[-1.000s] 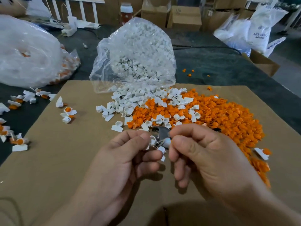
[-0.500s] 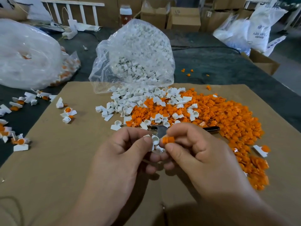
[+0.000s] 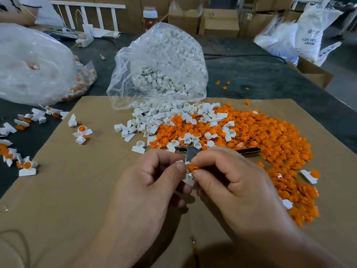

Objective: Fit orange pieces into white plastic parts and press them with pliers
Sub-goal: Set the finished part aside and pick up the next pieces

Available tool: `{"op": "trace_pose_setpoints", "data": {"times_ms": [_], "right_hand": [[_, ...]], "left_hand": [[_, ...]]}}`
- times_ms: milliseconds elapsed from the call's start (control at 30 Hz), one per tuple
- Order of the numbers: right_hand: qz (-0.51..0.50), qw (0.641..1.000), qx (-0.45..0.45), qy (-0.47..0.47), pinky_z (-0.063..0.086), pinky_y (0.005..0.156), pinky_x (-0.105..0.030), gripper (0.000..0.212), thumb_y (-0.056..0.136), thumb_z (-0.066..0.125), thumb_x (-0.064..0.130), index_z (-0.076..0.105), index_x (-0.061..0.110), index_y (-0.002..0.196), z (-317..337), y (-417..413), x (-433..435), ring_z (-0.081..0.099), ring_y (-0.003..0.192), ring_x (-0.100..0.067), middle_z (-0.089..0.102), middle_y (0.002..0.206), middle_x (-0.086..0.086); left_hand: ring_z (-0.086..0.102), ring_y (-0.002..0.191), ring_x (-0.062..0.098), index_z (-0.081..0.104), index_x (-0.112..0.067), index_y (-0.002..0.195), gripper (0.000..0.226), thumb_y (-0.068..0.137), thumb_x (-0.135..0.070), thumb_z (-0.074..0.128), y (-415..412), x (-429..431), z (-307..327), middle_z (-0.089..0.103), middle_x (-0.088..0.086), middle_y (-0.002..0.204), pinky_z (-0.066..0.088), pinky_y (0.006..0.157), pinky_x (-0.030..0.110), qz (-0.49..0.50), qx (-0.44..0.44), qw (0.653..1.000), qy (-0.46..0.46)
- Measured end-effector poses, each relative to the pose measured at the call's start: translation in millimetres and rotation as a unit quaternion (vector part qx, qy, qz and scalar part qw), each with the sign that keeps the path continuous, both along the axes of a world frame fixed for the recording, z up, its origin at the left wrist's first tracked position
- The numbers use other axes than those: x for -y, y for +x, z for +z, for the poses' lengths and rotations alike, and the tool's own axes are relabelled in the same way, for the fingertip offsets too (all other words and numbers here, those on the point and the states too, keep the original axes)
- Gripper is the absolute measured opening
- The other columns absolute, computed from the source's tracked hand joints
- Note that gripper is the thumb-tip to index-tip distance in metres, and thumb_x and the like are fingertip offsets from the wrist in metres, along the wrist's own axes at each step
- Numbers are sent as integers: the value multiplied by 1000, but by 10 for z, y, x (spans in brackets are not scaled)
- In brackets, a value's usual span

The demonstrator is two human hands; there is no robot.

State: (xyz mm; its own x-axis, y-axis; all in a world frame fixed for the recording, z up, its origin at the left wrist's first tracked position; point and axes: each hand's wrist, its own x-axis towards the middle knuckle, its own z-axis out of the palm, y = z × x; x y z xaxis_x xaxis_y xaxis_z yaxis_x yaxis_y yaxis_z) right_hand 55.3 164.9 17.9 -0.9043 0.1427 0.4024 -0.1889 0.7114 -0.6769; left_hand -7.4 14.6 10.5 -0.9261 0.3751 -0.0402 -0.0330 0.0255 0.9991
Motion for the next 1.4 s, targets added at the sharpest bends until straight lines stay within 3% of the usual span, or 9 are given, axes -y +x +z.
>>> {"op": "trace_pose_setpoints", "data": {"times_ms": [167,567,667,733,833,933,1067,1167,1400], "right_hand": [[-1,999,-2,35,49,70,-20,7,90,58,32,61,36,94,4,2,5,59,88,-3,58,88,19],[-3,991,-5,136,49,65,-21,11,91,55,27,65,31,94,10,13,10,59,84,-1,60,89,17],[13,999,31,-22,56,64,-26,14,90,55,30,66,35,95,-27,31,-1,65,77,-6,65,83,14],[21,970,82,-228,59,58,-34,16,86,58,32,67,36,98,-28,29,-11,68,65,-15,69,76,3],[43,931,128,-339,59,58,-45,17,83,64,27,70,31,98,-6,-4,-62,70,62,-26,71,79,-6],[79,912,157,-371,58,64,-45,15,82,64,22,73,25,93,19,-15,-74,70,65,-28,73,80,-8],[95,915,144,-366,59,63,-42,13,82,65,20,73,22,92,69,6,-93,71,67,-28,72,80,-11],[109,915,153,-356,58,61,-35,10,83,66,17,72,19,90,92,10,-116,71,67,-26,72,78,-11],[92,907,159,-379,54,59,-45,12,83,67,13,70,24,88,73,-10,-88,65,59,-24,68,70,-10]], "left_hand": [[68,53,11,70,-37,84,12,88,-26,66,36,4,34,71,3,63,49,48,14,-11,-35,999,-13],[61,60,4,66,-47,91,22,72,-35,69,-3,26,-1,67,-13,69,49,55,20,-31,-105,989,-95],[59,58,2,66,-46,90,22,76,-29,71,-7,42,15,66,-14,67,44,52,12,-32,-112,988,-98],[60,58,1,66,-46,89,20,75,-32,71,-1,58,38,66,-13,67,43,52,10,-39,-120,987,-97],[58,55,2,67,-41,87,28,63,-56,68,21,69,83,66,-11,65,42,49,11,-64,-142,984,-85],[59,57,7,69,-40,88,33,64,-62,68,28,67,70,67,-6,67,45,50,14,-63,-143,985,-75],[65,72,33,71,-35,88,19,70,-41,75,19,59,13,70,4,74,54,60,40,-60,-108,991,-45],[66,73,33,71,-36,89,21,72,-44,80,26,73,23,71,3,73,56,62,47,-73,-107,990,-49],[68,70,29,71,-34,86,10,78,-36,76,29,45,-1,72,3,69,54,63,42,-65,-84,993,-50]]}}
